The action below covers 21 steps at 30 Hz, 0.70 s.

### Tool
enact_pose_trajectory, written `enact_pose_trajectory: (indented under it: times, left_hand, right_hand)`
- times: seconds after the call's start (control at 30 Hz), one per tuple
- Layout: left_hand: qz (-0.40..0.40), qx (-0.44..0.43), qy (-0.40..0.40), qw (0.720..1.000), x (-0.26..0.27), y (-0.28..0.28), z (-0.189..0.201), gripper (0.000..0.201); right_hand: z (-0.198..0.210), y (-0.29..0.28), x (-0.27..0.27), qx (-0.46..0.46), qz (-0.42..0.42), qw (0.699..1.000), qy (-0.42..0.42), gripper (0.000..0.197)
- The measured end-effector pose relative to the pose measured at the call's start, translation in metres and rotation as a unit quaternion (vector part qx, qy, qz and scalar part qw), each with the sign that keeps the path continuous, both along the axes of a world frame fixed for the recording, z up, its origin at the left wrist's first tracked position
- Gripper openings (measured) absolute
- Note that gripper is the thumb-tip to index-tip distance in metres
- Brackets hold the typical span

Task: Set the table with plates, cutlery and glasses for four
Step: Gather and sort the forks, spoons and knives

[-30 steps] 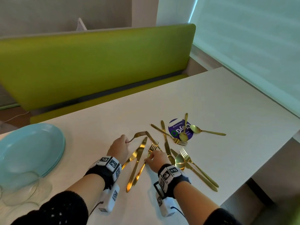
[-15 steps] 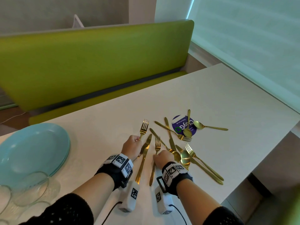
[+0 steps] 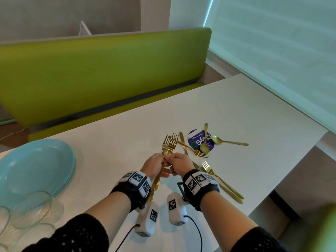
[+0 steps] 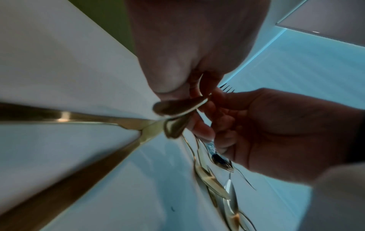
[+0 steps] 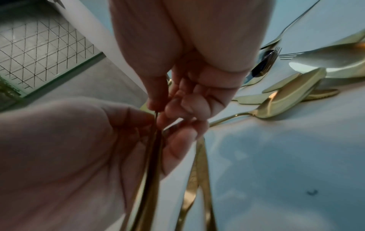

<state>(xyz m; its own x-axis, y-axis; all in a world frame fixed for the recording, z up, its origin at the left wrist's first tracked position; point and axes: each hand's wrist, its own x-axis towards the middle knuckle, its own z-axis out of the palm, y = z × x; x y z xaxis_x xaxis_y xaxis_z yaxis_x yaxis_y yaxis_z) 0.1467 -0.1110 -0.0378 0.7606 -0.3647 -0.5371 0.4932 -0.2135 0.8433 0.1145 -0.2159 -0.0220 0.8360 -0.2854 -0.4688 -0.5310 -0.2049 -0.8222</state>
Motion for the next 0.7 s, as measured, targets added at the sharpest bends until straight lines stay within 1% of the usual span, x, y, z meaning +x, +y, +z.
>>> enact_pose_trajectory:
  times: [0.1,0.27,0.4,0.5,0.6,0.7]
  left_hand:
    - [-0.014,-0.014,0.006,1.0,-0.007,-0.006,0.003,0.025]
    - [-0.031,0.017,-0.017,0.999,-0.013,-0.014,0.0,0.026]
    - [-0.029,0.054,-0.026,0.998,-0.012,-0.021,-0.004,0.023]
    - [-0.024,0.077,-0.032,0.996,-0.009,-0.022,-0.005,0.024]
    - [-0.022,0.1,-0.046,0.994,-0.007,-0.021,-0.008,0.024]
    - [-0.02,0.117,-0.055,0.991,-0.004,-0.022,-0.013,0.023]
  right_hand:
    - [-0.004,-0.004,-0.004,-0.041,0.003,0.999,0.01,0.027]
    - [-0.008,-0.015,-0.009,-0.098,0.018,0.995,0.024,0.026]
    - [-0.006,-0.043,-0.011,-0.142,-0.029,0.989,0.029,0.027]
    - [-0.007,-0.081,-0.019,-0.22,-0.076,0.97,0.062,0.022]
    - [-0.013,-0.115,-0.037,-0.264,-0.113,0.951,0.111,0.024]
    - [-0.025,-0.132,-0.053,-0.302,-0.108,0.934,0.157,0.028]
